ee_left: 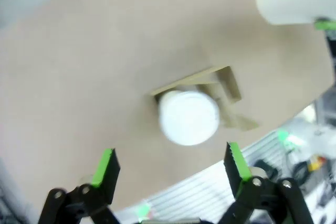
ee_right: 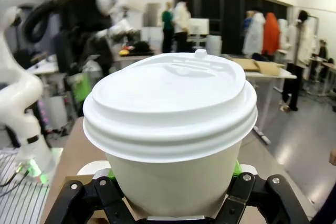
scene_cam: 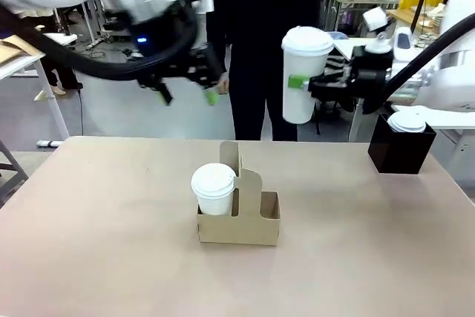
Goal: Pour a drink into a cup and package it in a carrier.
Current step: Insert the held 600 ml Paper Cup into the Cup Carrier.
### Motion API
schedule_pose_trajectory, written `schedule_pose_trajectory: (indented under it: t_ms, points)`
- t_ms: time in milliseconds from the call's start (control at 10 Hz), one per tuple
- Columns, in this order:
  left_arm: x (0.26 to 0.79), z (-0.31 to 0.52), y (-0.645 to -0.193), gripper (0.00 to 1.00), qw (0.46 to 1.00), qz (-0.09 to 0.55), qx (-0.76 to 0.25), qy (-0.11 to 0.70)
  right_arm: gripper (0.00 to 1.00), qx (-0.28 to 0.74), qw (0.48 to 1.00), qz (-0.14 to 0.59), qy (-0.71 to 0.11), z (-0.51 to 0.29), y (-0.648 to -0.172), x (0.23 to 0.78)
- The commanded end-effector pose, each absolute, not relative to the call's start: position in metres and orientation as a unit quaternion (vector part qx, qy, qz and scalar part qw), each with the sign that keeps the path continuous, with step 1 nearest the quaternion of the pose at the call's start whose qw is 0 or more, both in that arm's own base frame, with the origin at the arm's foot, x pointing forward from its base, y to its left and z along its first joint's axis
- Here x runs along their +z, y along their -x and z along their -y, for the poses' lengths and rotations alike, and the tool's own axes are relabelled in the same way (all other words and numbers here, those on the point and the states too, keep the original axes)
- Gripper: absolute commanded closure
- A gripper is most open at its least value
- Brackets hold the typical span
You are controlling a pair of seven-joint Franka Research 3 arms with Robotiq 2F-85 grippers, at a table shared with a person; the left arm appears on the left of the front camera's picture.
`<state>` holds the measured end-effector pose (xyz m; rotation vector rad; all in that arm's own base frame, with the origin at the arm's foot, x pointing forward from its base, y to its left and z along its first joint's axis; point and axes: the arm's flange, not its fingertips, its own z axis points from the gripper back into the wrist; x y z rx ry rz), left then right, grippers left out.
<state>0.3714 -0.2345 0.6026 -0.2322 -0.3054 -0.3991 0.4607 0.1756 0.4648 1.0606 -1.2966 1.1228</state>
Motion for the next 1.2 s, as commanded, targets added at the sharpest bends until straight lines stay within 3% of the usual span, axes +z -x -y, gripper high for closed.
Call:
schedule_pose_trajectory:
  t_ms: [0, 200, 400, 500, 900, 1100]
  points:
    - [0.573, 0.166, -0.387, 0.0, 0.937, 0.153, -0.289, 0.123, 0.2, 0.519, 0.492, 0.529, -0.457, -0.193, -0.462, 0.448]
    - [0.554, 0.136, -0.382, 0.0, 0.915, 0.192, -0.343, 0.088, 0.2, 0.538, 0.48, 0.494, -0.485, -0.208, -0.459, 0.419]
    - [0.54, 0.138, -0.38, 0.0, 0.91, 0.227, -0.336, 0.085, 0.2, 0.524, 0.512, 0.459, -0.502, -0.207, -0.461, 0.413]
    - [0.552, 0.127, -0.393, 0.0, 0.917, 0.182, -0.344, 0.089, 0.2, 0.529, 0.495, 0.49, -0.485, -0.212, -0.45, 0.407]
    - [0.546, 0.129, -0.389, 0.0, 0.914, 0.192, -0.347, 0.086, 0.2, 0.528, 0.502, 0.479, -0.49, -0.21, -0.451, 0.399]
    - [0.522, 0.078, -0.394, 0.0, 0.903, 0.218, -0.355, 0.101, 0.2, 0.54, 0.464, 0.479, -0.514, -0.209, -0.445, 0.382]
